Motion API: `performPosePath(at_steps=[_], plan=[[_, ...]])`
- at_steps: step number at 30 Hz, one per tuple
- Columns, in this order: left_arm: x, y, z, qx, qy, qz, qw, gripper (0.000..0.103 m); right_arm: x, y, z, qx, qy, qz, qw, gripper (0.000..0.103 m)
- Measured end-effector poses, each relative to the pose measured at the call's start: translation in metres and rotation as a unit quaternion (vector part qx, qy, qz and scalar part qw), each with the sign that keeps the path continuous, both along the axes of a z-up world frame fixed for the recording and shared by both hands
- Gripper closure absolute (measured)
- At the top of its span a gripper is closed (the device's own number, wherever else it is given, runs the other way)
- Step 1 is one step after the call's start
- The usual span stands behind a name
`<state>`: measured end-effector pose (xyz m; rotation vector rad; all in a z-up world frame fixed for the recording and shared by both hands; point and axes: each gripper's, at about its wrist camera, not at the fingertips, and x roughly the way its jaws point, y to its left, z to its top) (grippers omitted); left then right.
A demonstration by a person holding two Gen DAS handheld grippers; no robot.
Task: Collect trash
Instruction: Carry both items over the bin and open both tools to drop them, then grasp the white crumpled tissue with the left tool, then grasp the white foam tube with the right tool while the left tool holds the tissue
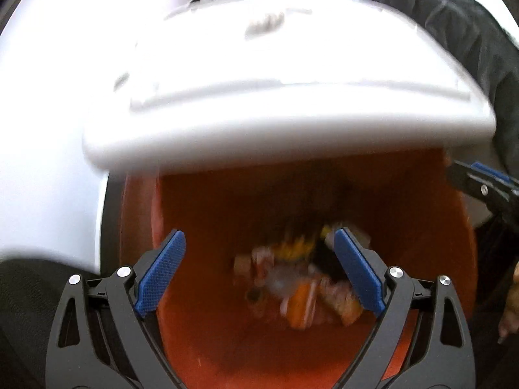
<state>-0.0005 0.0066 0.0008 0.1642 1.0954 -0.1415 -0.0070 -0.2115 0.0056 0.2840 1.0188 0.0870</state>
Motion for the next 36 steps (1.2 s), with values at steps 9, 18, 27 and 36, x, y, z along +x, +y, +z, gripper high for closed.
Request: performPosePath(at_steps=[9,18,27,36], plan=[[0.138,-0.042,0.042,-0.002,-0.087,-0.028,0.9958,0.013,0.029,-0.044,0.020,-0.003,-0.064,-0.094,0.993,0.024],[0.246,-0.083,0.016,0.048,-0.077,-0.048,0.9947,0.013,0.031,-0.066,0.008,0.016,-0.042,-0.125,0.991,0.024],[0.262,-0.072,-0.005,0.019,-0.036,-0.022,0.9989,0.067,0.031,-0.061,0.007,0.001,-0.045,-0.121,0.992,0.023],[0.183,-0.062,0.045,0.006,-0.072,-0.042,0.9965,0.068,0.032,-0.051,0.002,-0.024,-0.042,-0.111,0.993,0.023]])
